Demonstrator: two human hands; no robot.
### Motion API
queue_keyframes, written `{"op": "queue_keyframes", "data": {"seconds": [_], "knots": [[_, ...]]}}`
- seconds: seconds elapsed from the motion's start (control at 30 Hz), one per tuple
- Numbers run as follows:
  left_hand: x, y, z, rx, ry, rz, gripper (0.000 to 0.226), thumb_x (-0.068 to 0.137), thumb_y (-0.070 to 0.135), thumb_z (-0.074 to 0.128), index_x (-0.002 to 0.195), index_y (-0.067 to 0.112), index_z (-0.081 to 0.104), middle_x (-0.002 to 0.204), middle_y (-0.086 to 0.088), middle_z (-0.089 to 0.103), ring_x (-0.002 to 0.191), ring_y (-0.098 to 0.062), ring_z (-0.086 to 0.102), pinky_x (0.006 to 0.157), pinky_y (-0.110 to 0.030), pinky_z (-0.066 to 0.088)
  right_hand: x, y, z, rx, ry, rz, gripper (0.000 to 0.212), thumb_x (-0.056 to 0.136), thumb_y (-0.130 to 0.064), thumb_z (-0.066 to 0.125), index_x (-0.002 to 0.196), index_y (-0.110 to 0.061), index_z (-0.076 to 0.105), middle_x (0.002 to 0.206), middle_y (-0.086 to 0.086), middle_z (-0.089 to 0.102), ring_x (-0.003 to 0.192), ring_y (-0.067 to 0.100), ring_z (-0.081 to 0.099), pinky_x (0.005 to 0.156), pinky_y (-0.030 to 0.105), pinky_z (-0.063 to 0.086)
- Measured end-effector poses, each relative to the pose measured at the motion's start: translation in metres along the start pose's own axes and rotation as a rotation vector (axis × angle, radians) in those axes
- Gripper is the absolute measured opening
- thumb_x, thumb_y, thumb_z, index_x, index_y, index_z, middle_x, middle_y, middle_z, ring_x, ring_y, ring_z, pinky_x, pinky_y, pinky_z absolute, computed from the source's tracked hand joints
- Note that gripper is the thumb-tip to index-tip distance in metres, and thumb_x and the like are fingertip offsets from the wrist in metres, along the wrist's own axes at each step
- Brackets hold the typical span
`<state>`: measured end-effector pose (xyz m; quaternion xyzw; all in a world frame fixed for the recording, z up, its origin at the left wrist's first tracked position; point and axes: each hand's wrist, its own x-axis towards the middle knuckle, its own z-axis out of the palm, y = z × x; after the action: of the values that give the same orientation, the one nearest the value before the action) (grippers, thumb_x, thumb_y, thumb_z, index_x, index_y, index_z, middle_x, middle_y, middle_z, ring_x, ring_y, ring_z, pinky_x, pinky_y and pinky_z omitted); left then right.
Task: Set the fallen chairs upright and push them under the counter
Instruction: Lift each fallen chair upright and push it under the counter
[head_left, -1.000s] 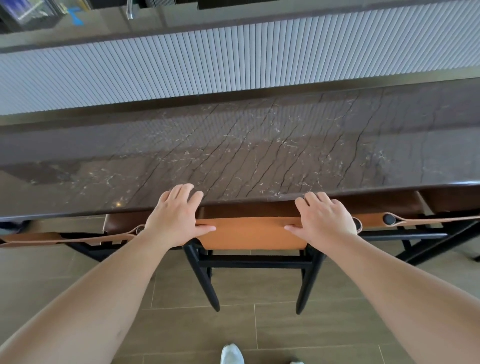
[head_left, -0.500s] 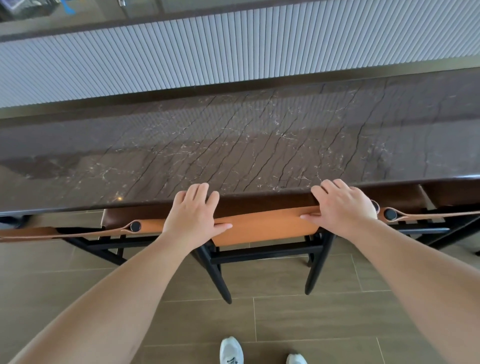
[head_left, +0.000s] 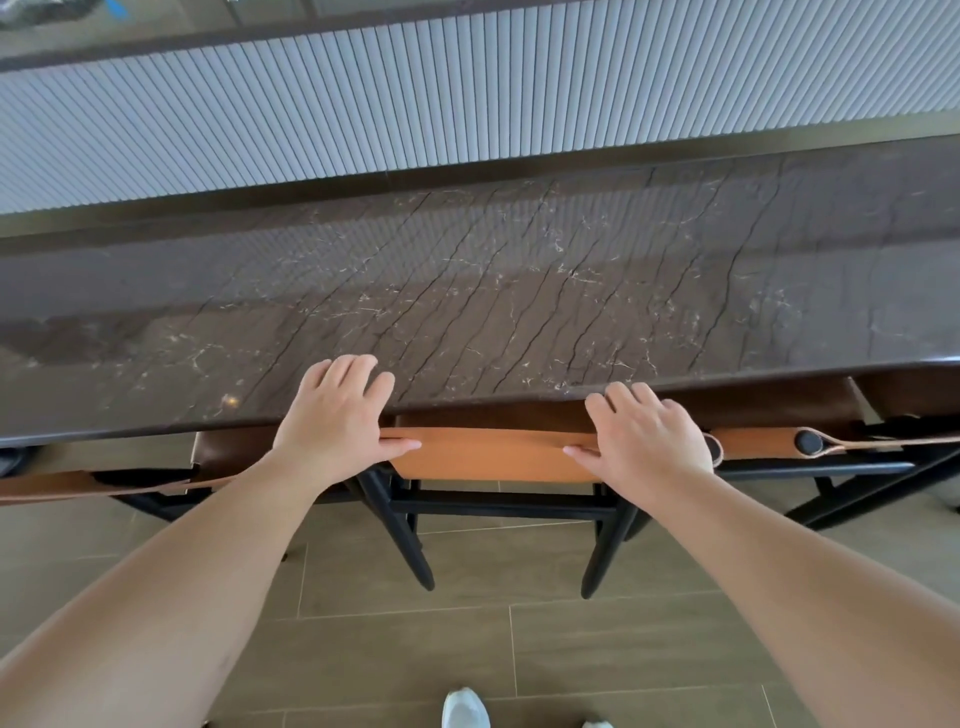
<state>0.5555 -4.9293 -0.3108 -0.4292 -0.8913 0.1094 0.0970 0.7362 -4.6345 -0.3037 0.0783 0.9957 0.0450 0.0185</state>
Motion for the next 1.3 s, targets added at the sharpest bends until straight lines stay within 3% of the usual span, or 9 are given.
{"op": "queue_keyframes", "data": {"seconds": [0.37, 0.67, 0.9, 1.07, 1.3], "knots": [[-0.012, 0.026, -0.002, -0.079, -0.071, -0.095, 0.083, 0.076, 0.080, 0.047, 0.122, 0.011, 0.051, 0.129, -0.016, 0.052, 0.121, -0.034, 0.051, 0.097, -0.050, 0.048, -0.005, 0.014, 0.008, -0.010, 0.005, -0.042, 0.060, 0.084, -0.062, 0.060, 0.120, -0.015, 0.054, 0.105, 0.004, 0.061, 0.096, 0.026, 0.057, 0.071, 0.035, 0.050], [-0.014, 0.074, -0.001, -0.105, -0.048, -0.166, 0.077, 0.076, 0.076, 0.054, 0.118, 0.011, 0.054, 0.123, -0.013, 0.055, 0.114, -0.033, 0.053, 0.092, -0.047, 0.049, -0.006, 0.056, 0.023, -0.064, 0.000, -0.062, 0.066, 0.084, -0.069, 0.052, 0.123, -0.016, 0.051, 0.108, 0.002, 0.059, 0.097, 0.024, 0.056, 0.075, 0.035, 0.050], [-0.003, 0.077, -0.002, -0.087, -0.018, -0.124, 0.079, 0.073, 0.074, 0.061, 0.120, 0.012, 0.054, 0.129, -0.015, 0.053, 0.120, -0.034, 0.049, 0.098, -0.051, 0.043, -0.004, 0.068, 0.030, -0.057, 0.022, -0.045, 0.061, 0.081, -0.071, 0.050, 0.112, -0.018, 0.053, 0.101, 0.002, 0.057, 0.092, 0.024, 0.055, 0.066, 0.034, 0.049], [0.014, 0.064, -0.002, -0.087, 0.015, -0.025, 0.072, 0.076, 0.067, 0.062, 0.121, 0.011, 0.054, 0.130, -0.021, 0.049, 0.123, -0.038, 0.045, 0.107, -0.056, 0.035, 0.011, 0.073, 0.023, -0.038, 0.053, 0.006, 0.062, 0.079, -0.077, 0.048, 0.107, -0.022, 0.056, 0.099, -0.001, 0.059, 0.094, 0.023, 0.057, 0.072, 0.036, 0.050], [0.026, 0.054, -0.009, -0.047, -0.001, 0.016, 0.076, 0.078, 0.069, 0.060, 0.123, 0.009, 0.052, 0.132, -0.021, 0.049, 0.125, -0.039, 0.045, 0.108, -0.057, 0.032, 0.025, 0.078, 0.019, -0.039, 0.008, 0.032, 0.064, 0.079, -0.080, 0.042, 0.106, -0.024, 0.054, 0.101, -0.002, 0.056, 0.099, 0.022, 0.054, 0.073, 0.035, 0.046]]}}
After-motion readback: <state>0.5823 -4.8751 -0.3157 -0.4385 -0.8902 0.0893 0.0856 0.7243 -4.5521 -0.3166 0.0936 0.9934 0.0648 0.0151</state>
